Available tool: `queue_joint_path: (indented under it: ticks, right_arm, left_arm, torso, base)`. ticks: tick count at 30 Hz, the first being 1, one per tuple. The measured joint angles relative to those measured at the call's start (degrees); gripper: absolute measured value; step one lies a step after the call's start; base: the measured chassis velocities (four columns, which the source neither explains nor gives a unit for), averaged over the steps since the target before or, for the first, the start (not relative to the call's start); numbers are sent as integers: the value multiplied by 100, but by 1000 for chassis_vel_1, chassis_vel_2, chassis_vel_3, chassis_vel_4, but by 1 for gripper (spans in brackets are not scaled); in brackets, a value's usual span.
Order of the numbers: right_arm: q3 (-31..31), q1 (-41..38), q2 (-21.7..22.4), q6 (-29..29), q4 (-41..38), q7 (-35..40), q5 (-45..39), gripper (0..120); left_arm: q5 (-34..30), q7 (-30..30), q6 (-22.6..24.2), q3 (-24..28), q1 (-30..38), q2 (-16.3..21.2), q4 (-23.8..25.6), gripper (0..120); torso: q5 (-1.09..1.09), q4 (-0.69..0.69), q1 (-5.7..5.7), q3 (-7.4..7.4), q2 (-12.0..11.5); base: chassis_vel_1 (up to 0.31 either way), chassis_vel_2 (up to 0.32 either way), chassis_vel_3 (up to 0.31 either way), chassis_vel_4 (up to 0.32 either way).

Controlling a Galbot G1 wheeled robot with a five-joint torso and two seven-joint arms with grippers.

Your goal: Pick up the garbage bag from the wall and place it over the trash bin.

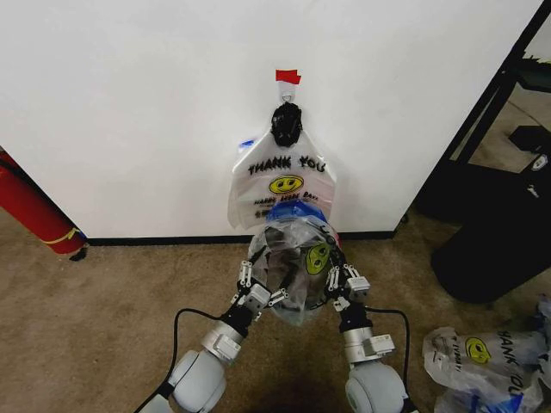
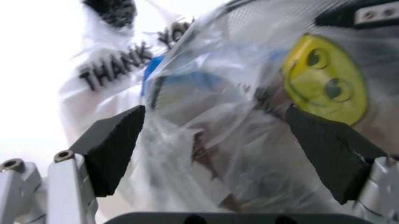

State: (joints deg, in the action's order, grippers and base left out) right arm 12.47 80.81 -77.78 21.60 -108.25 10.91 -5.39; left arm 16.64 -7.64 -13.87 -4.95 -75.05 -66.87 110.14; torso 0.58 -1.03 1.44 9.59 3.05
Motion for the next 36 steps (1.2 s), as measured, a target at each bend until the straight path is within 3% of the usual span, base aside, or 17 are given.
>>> queue_joint_path:
  ticks: [7, 17, 26, 36]
  right_arm:
    - [-33, 22, -48, 21, -57, 12, 96, 1]
    - [-15, 66, -64, 45, -140, 31, 112, 1]
    - [-9, 66, -66, 41, -148, 61, 116, 1]
    - [11, 45, -58, 19, -138, 84, 107, 1]
  left_arm:
    - [95, -511, 212, 8, 101, -60, -121, 75]
    - [463, -1029, 334, 2, 127, -136, -165, 36]
    - [501, -1133, 354, -30, 76, -122, -148, 2]
    - [290, -1133, 338, -38, 87, -115, -154, 0]
  torso:
    - [0, -1, 0, 0, 0]
    - [0, 0, 0, 0, 0]
    - [-1, 0, 0, 0, 0]
    - [-1, 0, 0, 0, 0]
  base:
    - [0, 0, 0, 0]
    - [0, 0, 0, 0]
    - [0, 0, 0, 0]
    - [0, 0, 0, 0]
